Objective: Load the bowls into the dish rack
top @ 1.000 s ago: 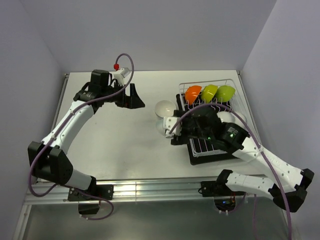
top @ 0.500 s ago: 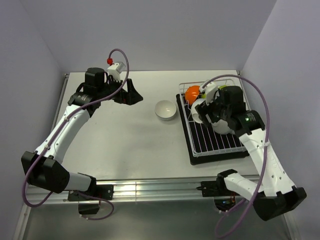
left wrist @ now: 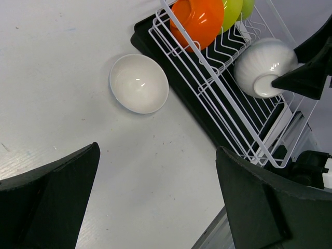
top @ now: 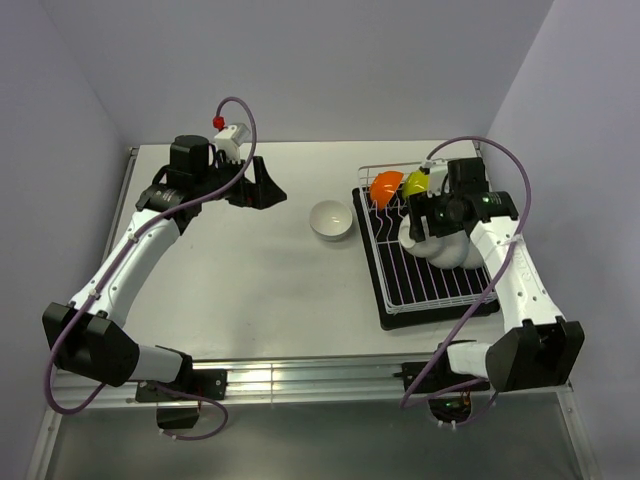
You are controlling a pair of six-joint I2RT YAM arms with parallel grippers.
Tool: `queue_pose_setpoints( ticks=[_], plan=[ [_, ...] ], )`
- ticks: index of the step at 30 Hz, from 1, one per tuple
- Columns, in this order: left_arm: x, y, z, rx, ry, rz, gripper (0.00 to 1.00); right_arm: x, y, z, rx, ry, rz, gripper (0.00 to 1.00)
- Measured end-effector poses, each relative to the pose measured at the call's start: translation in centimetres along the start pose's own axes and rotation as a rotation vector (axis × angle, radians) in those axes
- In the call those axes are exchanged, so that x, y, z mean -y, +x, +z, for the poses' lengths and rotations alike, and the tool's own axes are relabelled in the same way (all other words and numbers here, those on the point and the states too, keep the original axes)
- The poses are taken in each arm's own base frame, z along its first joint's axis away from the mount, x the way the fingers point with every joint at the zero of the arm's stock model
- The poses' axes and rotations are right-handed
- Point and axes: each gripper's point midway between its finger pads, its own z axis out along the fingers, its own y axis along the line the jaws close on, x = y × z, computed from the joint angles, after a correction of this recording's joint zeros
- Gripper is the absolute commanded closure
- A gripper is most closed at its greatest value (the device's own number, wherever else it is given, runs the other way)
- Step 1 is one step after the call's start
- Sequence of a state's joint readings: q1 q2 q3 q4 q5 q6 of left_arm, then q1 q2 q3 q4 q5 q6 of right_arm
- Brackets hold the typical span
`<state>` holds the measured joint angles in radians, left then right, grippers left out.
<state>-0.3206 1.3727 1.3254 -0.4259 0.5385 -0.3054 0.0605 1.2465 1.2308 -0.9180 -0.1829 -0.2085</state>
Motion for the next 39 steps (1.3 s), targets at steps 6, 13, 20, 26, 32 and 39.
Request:
queue_pose_setpoints(
  ticks=[6, 13, 20, 26, 32, 39],
  plan=[
    [0.1, 0.0, 0.0, -0.001, 0.007, -0.006, 0.00, 0.1, 0.6, 1.1, -0.046, 0.005, 0.042, 1.00],
    [-0.1, 0.4, 0.4, -0.016, 0.010, -0.021, 0.01, 0.8, 1.4, 2.7, -0.114, 0.033, 0.080, 1.00],
    [-0.5, 0.8, 1.0, -0.034, 0.008, -0.033, 0.00, 1.0, 1.4, 3.3, -0.107, 0.052, 0.076, 1.00],
    [-0.6, 1.1, 1.3, -0.044, 0.012, -0.038, 0.00, 0.7, 1.6, 3.5, -0.108, 0.063, 0.078, 0.94],
    [-0.6, 1.3, 1.4, -0.051, 0.017, -0.041, 0.01, 0.6, 1.5, 3.5, -0.109, 0.075, 0.067, 0.94],
    [-0.6, 1.7, 1.4, -0.062, 0.024, -0.046, 0.00, 0.3, 1.5, 3.5, -0.110, 0.076, 0.060, 0.91]
  ],
)
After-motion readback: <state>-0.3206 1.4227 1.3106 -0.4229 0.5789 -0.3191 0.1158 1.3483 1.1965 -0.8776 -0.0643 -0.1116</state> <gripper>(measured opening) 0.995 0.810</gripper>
